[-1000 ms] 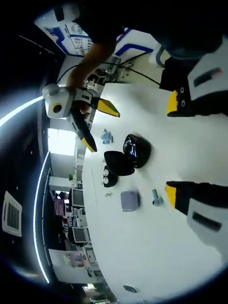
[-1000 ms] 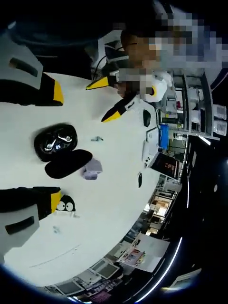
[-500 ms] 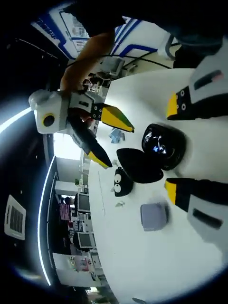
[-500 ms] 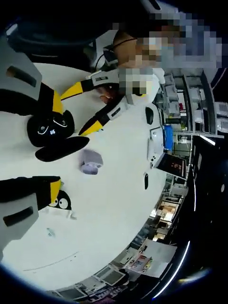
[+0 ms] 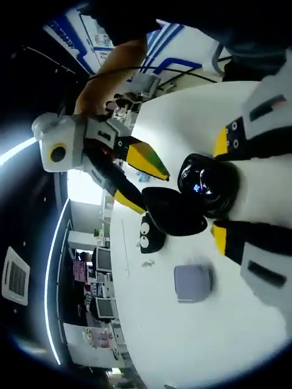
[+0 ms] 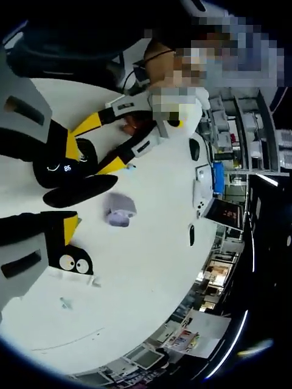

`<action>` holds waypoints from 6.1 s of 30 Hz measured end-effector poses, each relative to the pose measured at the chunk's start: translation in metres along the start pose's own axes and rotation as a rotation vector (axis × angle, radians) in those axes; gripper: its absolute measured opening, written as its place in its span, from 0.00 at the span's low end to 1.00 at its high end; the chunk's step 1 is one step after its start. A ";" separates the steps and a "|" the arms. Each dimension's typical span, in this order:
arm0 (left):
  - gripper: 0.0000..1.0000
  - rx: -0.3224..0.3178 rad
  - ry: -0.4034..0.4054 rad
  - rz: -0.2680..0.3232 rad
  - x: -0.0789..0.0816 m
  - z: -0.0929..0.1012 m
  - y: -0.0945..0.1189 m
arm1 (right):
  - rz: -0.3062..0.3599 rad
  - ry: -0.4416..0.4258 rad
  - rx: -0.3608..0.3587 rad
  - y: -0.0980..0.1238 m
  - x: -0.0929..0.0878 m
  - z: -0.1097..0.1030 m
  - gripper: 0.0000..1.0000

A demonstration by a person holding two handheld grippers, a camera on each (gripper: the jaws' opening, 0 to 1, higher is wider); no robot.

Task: Pick up the earbuds from the table and place the earbuds into the earbud case

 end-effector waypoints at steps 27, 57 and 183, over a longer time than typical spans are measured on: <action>0.40 -0.002 -0.001 0.008 -0.001 0.001 0.001 | 0.003 0.026 -0.011 0.000 -0.007 -0.013 0.14; 0.40 0.002 -0.001 0.012 0.000 -0.001 -0.001 | 0.023 0.031 -0.039 -0.017 -0.028 -0.041 0.17; 0.39 -0.056 -0.270 -0.096 0.070 -0.269 -0.068 | 0.271 -0.150 -0.185 -0.098 0.087 0.215 0.40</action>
Point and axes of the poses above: the point that each gripper's makers call its tool centre point, and the gripper's own axes: y roughly backward along the fingers, z roughly to its right, x roughly out of its top, the point moved 2 cm from there along y, roughly backward along the fingers, and after that the axes turned 12 degrees about x, right-handed, at the moved point
